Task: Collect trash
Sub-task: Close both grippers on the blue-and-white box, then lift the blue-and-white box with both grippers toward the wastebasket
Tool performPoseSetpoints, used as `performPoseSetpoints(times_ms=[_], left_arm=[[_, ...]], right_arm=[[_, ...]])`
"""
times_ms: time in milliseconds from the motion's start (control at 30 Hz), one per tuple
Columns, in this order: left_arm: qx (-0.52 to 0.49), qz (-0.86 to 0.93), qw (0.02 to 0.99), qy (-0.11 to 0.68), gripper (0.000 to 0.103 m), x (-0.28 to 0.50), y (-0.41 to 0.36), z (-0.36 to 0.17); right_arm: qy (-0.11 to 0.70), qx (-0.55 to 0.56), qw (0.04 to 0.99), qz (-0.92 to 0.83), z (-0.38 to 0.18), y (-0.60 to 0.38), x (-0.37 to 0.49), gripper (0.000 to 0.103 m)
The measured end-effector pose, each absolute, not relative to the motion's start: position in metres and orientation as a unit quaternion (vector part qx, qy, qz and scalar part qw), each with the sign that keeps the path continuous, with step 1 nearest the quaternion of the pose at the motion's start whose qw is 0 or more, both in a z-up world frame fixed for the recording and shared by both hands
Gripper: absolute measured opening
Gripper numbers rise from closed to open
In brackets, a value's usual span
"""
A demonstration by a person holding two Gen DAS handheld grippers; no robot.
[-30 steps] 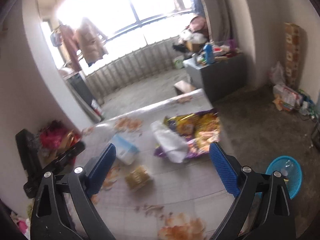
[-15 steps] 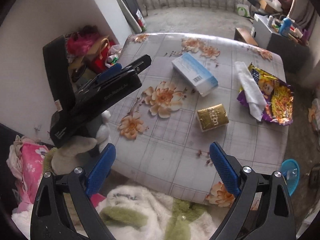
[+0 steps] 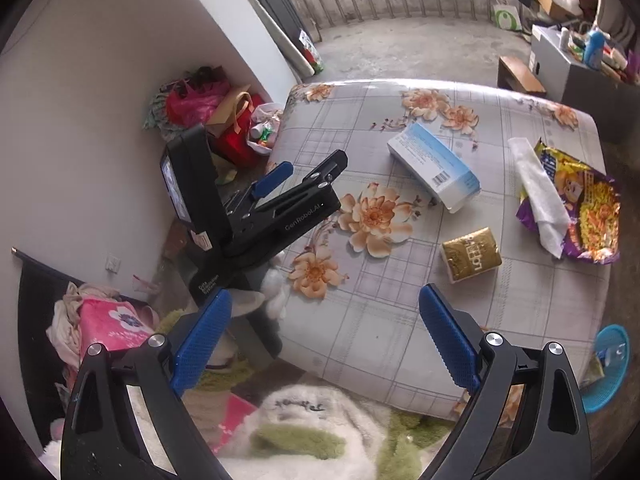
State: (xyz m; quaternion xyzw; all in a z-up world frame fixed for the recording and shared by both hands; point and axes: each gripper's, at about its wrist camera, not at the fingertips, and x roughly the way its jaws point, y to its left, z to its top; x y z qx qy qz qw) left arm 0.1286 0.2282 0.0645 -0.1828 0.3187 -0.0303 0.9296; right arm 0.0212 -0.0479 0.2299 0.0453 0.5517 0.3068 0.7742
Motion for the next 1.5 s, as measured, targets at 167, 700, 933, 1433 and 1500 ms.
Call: performPoseSetpoints(times_ms=[167,700,933,1433,1500], left_arm=[[-0.185,-0.044,0.926,0.326,0.082,0.143,0.227,0.056],[-0.165,-0.094,0.897,0.399,0.064,0.209,0.199,-0.020],[-0.214,-0.140,0.869,0.422,0.030,0.231,0.195,-0.047],[-0.256,-0.152,0.877,0.378,0.029,0.223,0.210,-0.013],[-0.248,-0.165,0.880,0.369,0.029,0.211,0.202,0.000]], right_arm=[[0.565,0.097,0.760,0.306,0.224,-0.062,0.042,0.091],[0.510,0.060,0.791,0.333,0.102,-0.044,0.226,0.088],[0.605,0.127,0.717,0.321,0.046,-0.037,0.270,0.062],[0.587,0.117,0.715,0.361,0.080,-0.031,0.208,0.043],[0.577,0.135,0.722,0.358,0.089,-0.045,0.187,0.043]])
